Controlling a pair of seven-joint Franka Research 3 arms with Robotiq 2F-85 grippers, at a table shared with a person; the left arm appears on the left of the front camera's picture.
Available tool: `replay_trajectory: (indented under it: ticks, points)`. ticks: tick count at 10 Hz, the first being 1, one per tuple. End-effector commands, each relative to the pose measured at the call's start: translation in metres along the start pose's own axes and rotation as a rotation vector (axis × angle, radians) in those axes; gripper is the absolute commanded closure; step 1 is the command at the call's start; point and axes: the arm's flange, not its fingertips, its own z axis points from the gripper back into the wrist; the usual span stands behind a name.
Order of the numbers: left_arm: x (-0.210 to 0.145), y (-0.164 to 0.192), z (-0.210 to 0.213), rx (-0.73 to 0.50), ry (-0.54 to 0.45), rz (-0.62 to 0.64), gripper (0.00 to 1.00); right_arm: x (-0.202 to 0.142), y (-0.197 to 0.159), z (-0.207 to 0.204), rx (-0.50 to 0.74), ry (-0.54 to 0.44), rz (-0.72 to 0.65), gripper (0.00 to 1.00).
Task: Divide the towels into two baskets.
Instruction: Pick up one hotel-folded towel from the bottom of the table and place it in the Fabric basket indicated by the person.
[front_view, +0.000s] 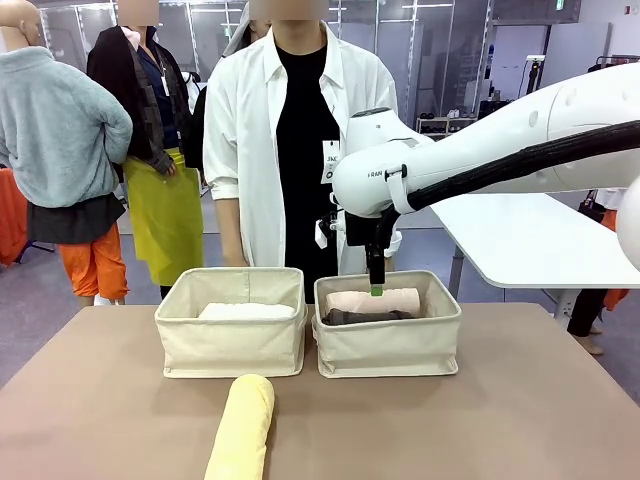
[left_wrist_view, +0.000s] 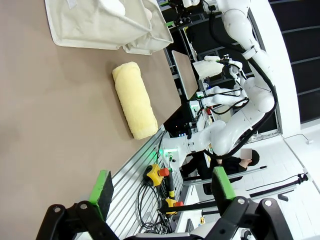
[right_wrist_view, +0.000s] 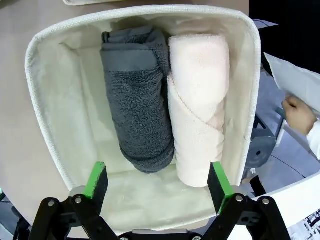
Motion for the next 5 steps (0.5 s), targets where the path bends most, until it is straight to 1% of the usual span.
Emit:
replay_trajectory:
  ticks: [1, 5]
  points:
    - [-0.0033, -0.0042, 0.0009, -0.008, -0.003, -0.011, 0.00, -0.0011, -0.0002, 0.0021, -0.004, 0.002, 0.020, 0.00]
    - [-0.0033, -0.0042, 0.0009, -0.008, -0.003, -0.011, 0.00, -0.0011, -0.0002, 0.0021, -0.004, 0.002, 0.020, 0.00]
